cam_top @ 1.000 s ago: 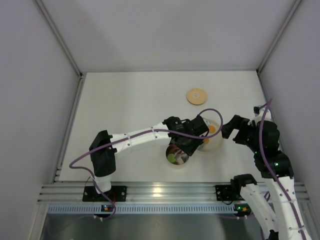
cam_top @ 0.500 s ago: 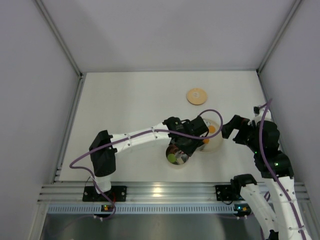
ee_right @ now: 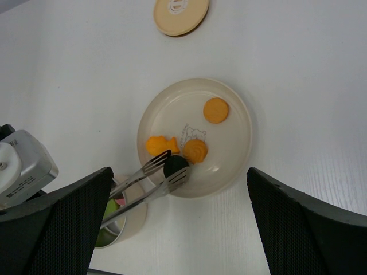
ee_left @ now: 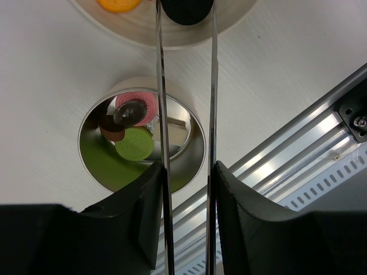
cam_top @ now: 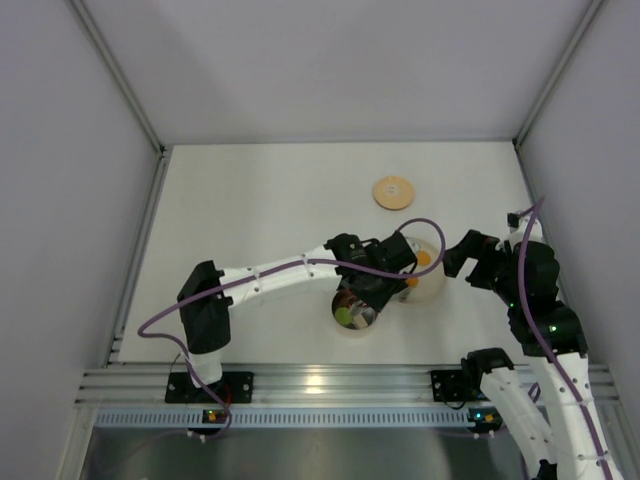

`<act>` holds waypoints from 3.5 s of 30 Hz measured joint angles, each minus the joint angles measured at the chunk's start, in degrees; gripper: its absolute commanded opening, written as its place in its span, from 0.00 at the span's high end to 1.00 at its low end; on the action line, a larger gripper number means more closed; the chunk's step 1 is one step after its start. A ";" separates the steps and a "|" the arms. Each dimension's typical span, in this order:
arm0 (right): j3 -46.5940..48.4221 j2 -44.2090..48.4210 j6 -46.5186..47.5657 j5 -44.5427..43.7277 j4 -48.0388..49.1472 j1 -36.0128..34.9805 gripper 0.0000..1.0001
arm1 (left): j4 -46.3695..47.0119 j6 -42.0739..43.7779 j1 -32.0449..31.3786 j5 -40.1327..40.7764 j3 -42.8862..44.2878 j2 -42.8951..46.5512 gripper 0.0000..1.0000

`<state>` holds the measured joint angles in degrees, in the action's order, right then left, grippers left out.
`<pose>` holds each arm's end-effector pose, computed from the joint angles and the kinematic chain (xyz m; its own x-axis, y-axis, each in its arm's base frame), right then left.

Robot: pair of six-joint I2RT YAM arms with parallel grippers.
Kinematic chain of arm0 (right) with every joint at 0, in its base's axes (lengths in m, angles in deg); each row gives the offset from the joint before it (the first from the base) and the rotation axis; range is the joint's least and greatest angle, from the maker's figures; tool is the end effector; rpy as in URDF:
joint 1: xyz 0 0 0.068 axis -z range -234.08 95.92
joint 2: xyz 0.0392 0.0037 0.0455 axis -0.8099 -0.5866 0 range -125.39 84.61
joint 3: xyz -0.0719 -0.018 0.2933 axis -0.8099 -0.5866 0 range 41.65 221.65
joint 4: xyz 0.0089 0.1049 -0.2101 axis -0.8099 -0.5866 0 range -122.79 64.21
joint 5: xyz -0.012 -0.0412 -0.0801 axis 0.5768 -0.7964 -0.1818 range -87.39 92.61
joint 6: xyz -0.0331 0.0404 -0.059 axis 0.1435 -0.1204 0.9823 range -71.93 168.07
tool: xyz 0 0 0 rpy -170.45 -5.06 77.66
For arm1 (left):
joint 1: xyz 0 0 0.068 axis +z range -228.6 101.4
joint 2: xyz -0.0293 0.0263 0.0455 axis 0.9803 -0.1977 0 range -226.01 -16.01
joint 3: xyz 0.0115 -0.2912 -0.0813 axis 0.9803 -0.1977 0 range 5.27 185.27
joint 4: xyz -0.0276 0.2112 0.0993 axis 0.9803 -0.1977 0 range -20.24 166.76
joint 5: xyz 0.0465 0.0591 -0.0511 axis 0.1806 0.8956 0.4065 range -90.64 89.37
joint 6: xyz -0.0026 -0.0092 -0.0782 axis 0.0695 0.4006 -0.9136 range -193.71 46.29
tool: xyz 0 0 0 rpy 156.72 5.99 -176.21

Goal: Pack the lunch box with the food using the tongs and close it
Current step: Pick up the fake food from the plate, then place the fake food in the packing box, then pick up the fake food from the plate.

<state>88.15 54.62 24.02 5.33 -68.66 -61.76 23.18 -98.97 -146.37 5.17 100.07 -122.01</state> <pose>0.0810 0.0141 0.3170 -0.4735 0.3470 -0.8096 0.0191 0.9230 0.3844 0.1521 -0.3542 0.2858 -0.6956 0.5797 -0.4245 0.6720 0.7339 -0.0990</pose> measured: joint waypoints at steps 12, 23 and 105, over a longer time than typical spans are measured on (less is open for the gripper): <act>0.02 -0.11 0.00 0.00 0.02 0.00 0.01 | -0.07 0.04 0.00 4.09 0.04 5.77 0.69; 0.02 -0.11 0.00 0.13 0.02 0.00 0.00 | -2.10 -1.84 0.00 6.69 -4.70 21.86 0.66; 1.25 -0.42 0.98 -0.24 -0.48 0.00 0.00 | 3.04 1.77 1.99 1.51 7.54 -7.02 0.47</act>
<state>89.40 54.20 25.00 5.09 -69.14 -61.76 26.22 -97.20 -144.38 6.68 107.61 -129.02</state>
